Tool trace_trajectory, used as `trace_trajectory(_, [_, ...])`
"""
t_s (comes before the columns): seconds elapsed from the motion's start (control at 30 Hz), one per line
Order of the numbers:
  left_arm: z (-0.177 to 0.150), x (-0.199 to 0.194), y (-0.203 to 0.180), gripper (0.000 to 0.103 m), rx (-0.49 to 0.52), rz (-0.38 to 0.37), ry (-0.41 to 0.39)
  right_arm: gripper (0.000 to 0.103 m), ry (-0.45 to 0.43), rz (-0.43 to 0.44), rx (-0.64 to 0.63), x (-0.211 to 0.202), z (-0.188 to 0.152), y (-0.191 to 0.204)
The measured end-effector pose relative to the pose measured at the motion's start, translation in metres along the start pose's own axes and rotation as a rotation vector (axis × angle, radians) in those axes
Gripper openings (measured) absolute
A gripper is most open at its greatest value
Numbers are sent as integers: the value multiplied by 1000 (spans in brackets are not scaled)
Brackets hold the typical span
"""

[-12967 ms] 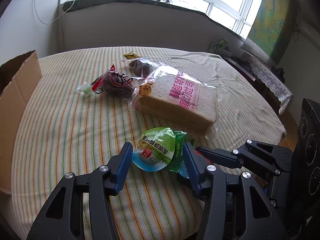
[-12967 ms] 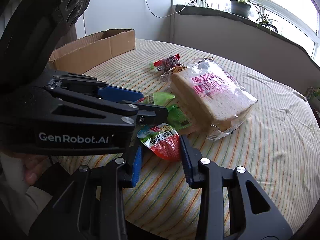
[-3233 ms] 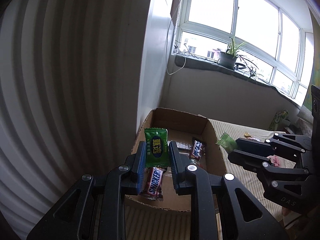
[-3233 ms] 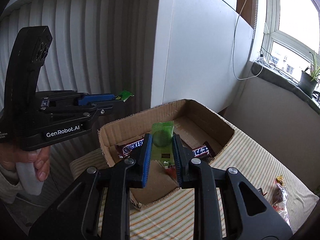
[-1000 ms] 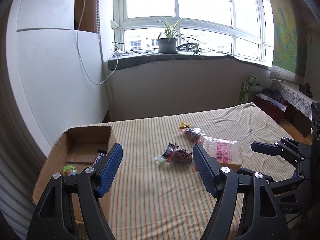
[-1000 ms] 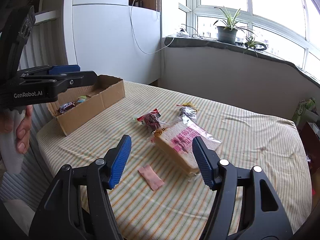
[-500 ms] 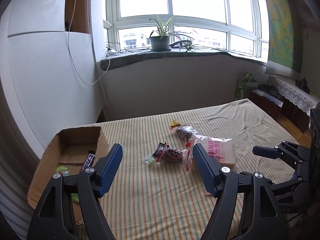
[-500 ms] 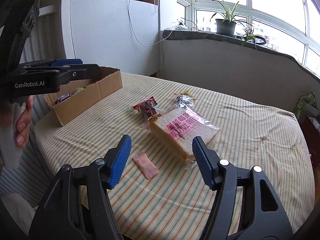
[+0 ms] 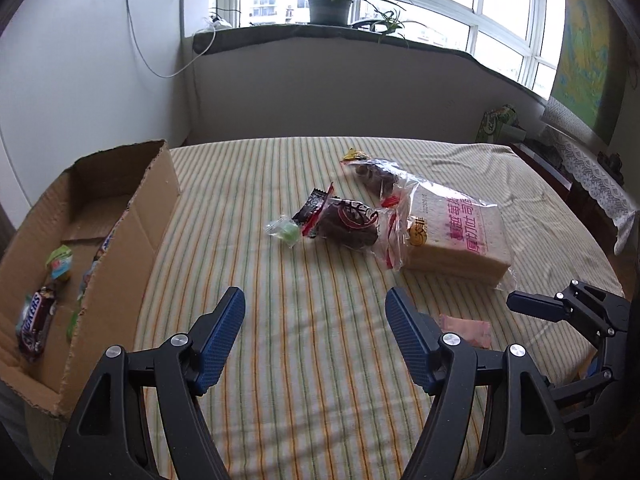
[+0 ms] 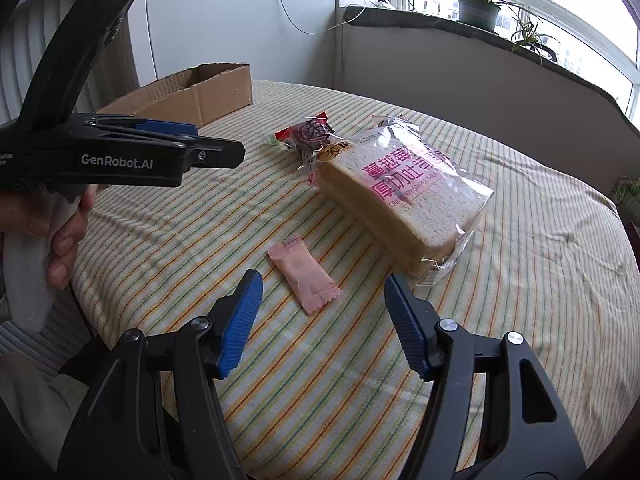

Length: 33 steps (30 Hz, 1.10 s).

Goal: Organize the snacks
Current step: 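Grasp the clear packet with green candy with the left gripper while the right gripper grasps the pink packet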

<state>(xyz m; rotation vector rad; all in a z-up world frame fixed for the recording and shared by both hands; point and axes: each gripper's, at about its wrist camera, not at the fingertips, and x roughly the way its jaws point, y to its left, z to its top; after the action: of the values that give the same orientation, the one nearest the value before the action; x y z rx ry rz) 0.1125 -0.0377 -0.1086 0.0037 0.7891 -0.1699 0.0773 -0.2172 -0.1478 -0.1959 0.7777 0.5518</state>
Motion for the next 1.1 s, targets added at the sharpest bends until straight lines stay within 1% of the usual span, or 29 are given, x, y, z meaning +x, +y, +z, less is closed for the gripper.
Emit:
trace_trajectory(0.17, [15, 31, 12, 73, -72, 18, 67, 65, 21, 17, -17, 11, 8, 0])
trace_trajectory(0.2, [18, 37, 13, 72, -85, 18, 80, 63, 25, 19, -27, 13, 9, 0])
trace_trajectory(0.23, [21, 42, 15, 72, -95, 19, 89, 57, 31, 20, -37, 16, 10, 1])
trace_trajectory(0.27, [23, 46, 15, 72, -98, 24, 95, 55, 37, 26, -45, 18, 10, 1])
trace_trajectory(0.4, [31, 63, 20, 72, -114, 85, 112, 52, 37, 48, -62, 24, 15, 1])
trace_trajectory(0.43, [32, 68, 22, 72, -121, 95, 118, 48, 36, 53, -64, 25, 15, 0])
trace_trajectory(0.47, [33, 73, 22, 72, -124, 101, 125, 38, 35, 55, -66, 25, 16, 0])
trace_trajectory(0.5, [33, 77, 23, 72, -124, 101, 130, 33, 34, 53, -66, 26, 16, -1])
trace_trajectory(0.53, [34, 78, 23, 72, -121, 100, 132, 25, 33, 50, -67, 26, 17, -1])
trace_trajectory(0.57, [35, 79, 23, 72, -117, 99, 130, 22, 33, 51, -69, 26, 17, -2])
trace_trajectory(0.6, [36, 79, 22, 70, -113, 96, 127, 22, 34, 54, -72, 26, 17, -2])
trace_trajectory(0.63, [36, 80, 22, 59, -109, 90, 127, 22, 33, 56, -77, 26, 17, -2])
trace_trajectory(0.67, [37, 80, 22, 54, -105, 87, 127, 22, 31, 59, -79, 26, 17, -2])
trace_trajectory(0.73, [37, 79, 20, 28, -96, 78, 119, 21, 26, 63, -79, 27, 17, -3])
trace_trajectory(0.77, [37, 77, 19, 25, -91, 74, 112, 21, 22, 64, -77, 27, 17, -3])
trace_trajectory(1.0, [37, 72, 25, 22, -101, 62, 90, 21, 0, 61, -57, 20, 14, -7])
trace_trajectory(1.1, [34, 63, 19, 22, -92, 61, 67, 21, -9, 61, -42, 15, 13, -7])
